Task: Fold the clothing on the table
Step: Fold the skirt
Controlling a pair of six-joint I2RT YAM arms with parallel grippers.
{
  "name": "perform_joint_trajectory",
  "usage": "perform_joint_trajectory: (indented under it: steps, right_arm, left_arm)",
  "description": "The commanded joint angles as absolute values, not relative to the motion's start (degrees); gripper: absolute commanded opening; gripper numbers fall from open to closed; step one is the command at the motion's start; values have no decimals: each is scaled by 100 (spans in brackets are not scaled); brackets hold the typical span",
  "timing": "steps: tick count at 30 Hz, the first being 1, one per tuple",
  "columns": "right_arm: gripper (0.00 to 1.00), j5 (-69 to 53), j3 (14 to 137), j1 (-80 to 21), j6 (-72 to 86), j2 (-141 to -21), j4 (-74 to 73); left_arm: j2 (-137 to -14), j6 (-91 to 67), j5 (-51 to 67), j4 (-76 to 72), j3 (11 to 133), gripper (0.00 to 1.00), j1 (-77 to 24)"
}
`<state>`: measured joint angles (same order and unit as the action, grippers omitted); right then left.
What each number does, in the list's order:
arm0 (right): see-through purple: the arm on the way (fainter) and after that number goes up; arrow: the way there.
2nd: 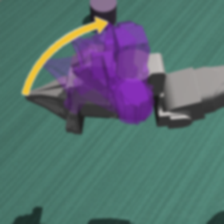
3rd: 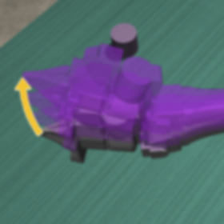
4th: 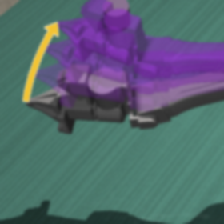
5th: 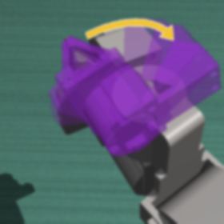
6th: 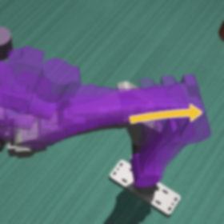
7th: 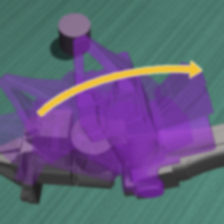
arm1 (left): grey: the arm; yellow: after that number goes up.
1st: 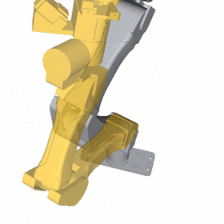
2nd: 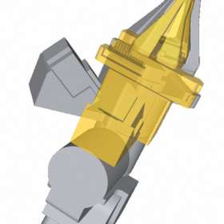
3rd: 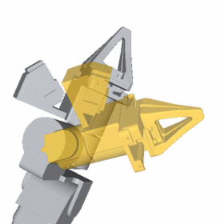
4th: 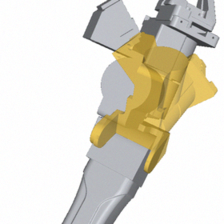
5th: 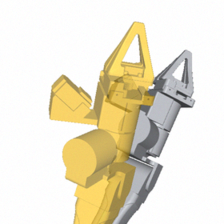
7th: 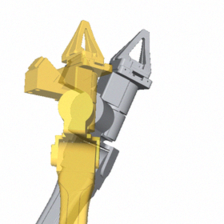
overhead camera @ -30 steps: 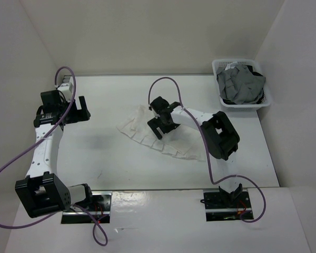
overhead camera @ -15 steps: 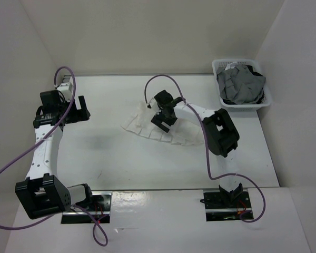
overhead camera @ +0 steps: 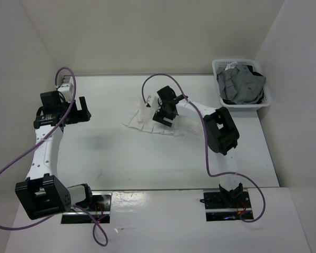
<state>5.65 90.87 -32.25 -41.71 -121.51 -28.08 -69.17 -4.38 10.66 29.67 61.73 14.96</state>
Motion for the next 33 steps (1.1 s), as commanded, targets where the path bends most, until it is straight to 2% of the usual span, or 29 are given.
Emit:
perform_joint_trajectory:
  steps: [1,2,7,12,18,20,25,33]
  right_arm:
    - [99,36,9203,-3234,-4035,-11395,-2663]
    - [99,-200,9150,-3234,-3938,-11147,-2663]
    - [99,-939,8641,-3034,-3324,-9670,-2812]
    - [99,-1002,7709,-2559,-2919,-8527,-2698]
    - [99,-1195,6944,-1820,-2585,-7788,-2646]
    - [99,-1195,6743,-1688,-2514,-7604,-2646]
    - [99,-1301,6434,-1574,-2330,-7049,-2585]
    - [99,-1354,6372,-1573,-2215,-6768,-2637]
  left_arm:
    - [-6776,-194,1528,2856,6152,100,1529]
    - [-6855,-193,1703,2856,6205,100,1529]
    - [-7671,-80,1584,2779,6740,100,145]
    - [-8960,245,1354,2400,7608,100,-816]
    - [-10861,589,2013,2399,8840,92,-1046]
    - [-11344,746,2074,2399,9313,92,-1098]
    - [-12162,1133,1916,2460,10115,89,-1151]
    - [-12866,1371,2803,2741,11021,83,-1151]
